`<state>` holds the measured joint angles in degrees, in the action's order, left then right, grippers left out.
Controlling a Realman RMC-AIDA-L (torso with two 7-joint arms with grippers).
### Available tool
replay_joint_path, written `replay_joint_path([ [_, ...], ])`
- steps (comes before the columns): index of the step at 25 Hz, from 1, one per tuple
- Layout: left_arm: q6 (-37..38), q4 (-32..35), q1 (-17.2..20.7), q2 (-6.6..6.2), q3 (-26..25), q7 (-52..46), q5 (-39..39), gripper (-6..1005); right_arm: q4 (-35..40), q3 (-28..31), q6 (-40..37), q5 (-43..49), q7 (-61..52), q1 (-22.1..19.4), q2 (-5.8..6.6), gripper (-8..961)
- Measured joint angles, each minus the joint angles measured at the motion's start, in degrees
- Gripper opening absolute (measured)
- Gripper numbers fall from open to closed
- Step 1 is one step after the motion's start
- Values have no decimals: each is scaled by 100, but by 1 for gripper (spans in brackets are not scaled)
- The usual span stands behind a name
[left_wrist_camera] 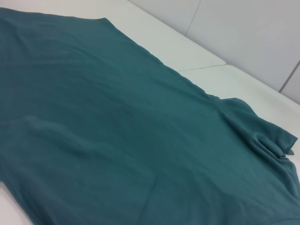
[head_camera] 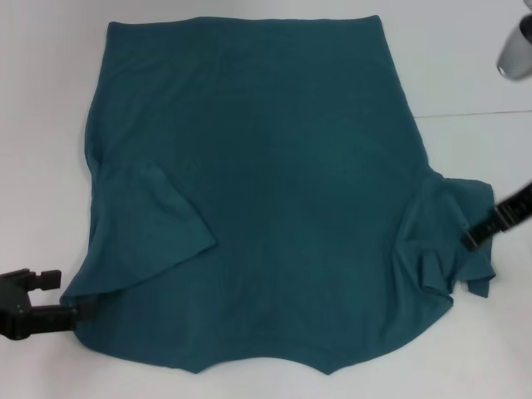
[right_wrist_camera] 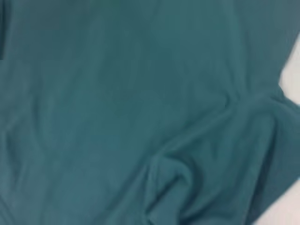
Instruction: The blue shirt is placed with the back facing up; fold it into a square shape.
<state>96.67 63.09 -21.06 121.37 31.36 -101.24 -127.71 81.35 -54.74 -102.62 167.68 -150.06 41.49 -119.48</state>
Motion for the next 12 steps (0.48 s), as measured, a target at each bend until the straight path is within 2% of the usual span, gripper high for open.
replay_joint_path([
  [6,-60,-3,-100,-23,28,1,-103,933,-38,-262,-143,31,46,-265,94,883],
  [12,-177,-10,-143,9,102,-22,-141,933,-178,-331,16,36,40,-511,160,883],
])
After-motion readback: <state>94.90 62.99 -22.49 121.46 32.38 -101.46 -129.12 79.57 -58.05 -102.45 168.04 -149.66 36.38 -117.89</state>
